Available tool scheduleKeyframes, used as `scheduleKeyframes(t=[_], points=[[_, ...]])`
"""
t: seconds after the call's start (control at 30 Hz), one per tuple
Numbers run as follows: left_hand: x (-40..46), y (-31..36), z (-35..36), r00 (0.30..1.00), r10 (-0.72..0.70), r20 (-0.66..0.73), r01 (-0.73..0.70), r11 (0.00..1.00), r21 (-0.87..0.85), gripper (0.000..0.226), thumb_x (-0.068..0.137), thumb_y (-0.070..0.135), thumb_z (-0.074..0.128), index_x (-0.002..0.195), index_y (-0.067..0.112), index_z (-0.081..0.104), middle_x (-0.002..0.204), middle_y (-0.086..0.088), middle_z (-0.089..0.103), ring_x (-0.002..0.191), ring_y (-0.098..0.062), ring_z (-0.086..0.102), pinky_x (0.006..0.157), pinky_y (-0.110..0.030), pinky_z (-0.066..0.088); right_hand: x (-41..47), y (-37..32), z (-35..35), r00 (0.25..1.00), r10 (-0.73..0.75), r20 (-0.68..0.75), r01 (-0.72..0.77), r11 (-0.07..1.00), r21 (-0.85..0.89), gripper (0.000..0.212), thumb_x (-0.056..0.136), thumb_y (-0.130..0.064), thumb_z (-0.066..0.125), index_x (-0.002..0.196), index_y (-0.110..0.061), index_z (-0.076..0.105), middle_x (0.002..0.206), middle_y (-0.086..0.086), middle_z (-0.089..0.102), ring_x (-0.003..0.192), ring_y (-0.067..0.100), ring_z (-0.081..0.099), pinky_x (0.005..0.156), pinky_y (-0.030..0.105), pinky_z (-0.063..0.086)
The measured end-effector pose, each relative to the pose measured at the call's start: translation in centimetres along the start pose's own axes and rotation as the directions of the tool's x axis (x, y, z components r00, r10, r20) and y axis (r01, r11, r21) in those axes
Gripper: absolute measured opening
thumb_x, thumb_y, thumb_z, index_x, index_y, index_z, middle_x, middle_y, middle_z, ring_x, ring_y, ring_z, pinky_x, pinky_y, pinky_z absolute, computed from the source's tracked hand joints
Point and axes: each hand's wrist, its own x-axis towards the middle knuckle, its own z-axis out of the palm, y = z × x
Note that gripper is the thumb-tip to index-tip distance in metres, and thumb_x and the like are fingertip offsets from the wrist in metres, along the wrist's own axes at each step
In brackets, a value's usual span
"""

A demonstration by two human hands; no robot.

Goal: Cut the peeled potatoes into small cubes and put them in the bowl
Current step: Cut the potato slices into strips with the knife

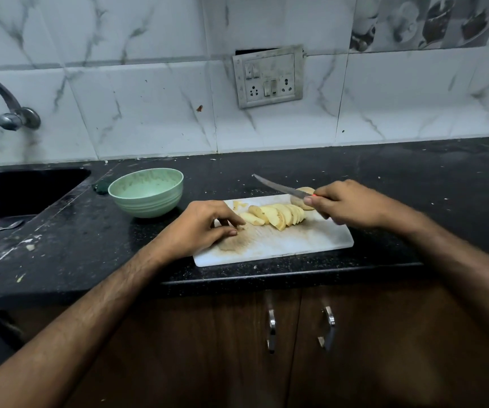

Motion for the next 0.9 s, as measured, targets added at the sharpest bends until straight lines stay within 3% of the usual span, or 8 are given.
scheduleKeyframes(t=[0.1,0.23,0.47,0.73,0.9], points=[[0.3,-0.1,0.4,0.995,0.090,0.047,-0.094,0.991,0.100,0.022,0.088,0.012,0.077,0.110,0.016,0.079,0.096,0.005,0.071,0.086,-0.001,0.062,0.078,-0.002,0.039,1.4,-0.1,3.0,0.992,0.037,-0.119,0.007,0.936,0.352,0.048,0.100,-0.047,0.048,0.067,-0.013,0.054,0.053,-0.004,0.056,0.048,0.010,0.052,0.052,0.026,0.040],[0.6,-0.2,0.8,0.990,0.131,0.058,-0.139,0.978,0.153,0.021,0.090,0.013,0.075,0.111,0.016,0.079,0.094,0.003,0.066,0.083,0.000,0.056,0.078,0.000,0.036,2.0,-1.6,5.6,0.971,0.054,-0.232,0.080,0.842,0.533,0.048,0.102,-0.042,0.048,0.064,-0.014,0.053,0.050,-0.003,0.052,0.045,0.009,0.047,0.050,0.023,0.038],[1.5,0.3,1.7,0.999,0.016,-0.037,-0.012,0.994,0.109,0.006,0.085,0.021,0.081,0.091,0.020,0.081,0.087,0.008,0.066,0.078,-0.001,0.060,0.071,-0.010,0.043,2.0,-1.5,6.6,0.961,0.026,-0.274,0.148,0.790,0.595,0.048,0.103,-0.042,0.047,0.063,-0.014,0.051,0.056,0.009,0.049,0.049,0.018,0.045,0.052,0.030,0.037],[2.4,-0.9,1.7,0.982,-0.146,-0.122,0.173,0.951,0.255,0.005,0.089,0.018,0.076,0.093,0.016,0.078,0.085,0.007,0.059,0.080,-0.008,0.055,0.077,-0.026,0.048,2.2,-1.0,7.0,0.965,-0.006,-0.261,0.169,0.777,0.606,0.048,0.103,-0.041,0.047,0.067,-0.009,0.053,0.050,0.003,0.048,0.046,0.013,0.042,0.050,0.029,0.034],[4.2,-2.4,1.5,0.956,-0.256,-0.142,0.287,0.914,0.287,0.005,0.089,0.016,0.074,0.092,0.015,0.077,0.084,0.008,0.057,0.084,-0.009,0.053,0.081,-0.028,0.048,2.3,-0.8,7.2,0.966,-0.011,-0.258,0.176,0.761,0.625,0.047,0.102,-0.043,0.048,0.065,-0.015,0.053,0.052,0.007,0.047,0.048,0.019,0.042,0.050,0.031,0.034]])
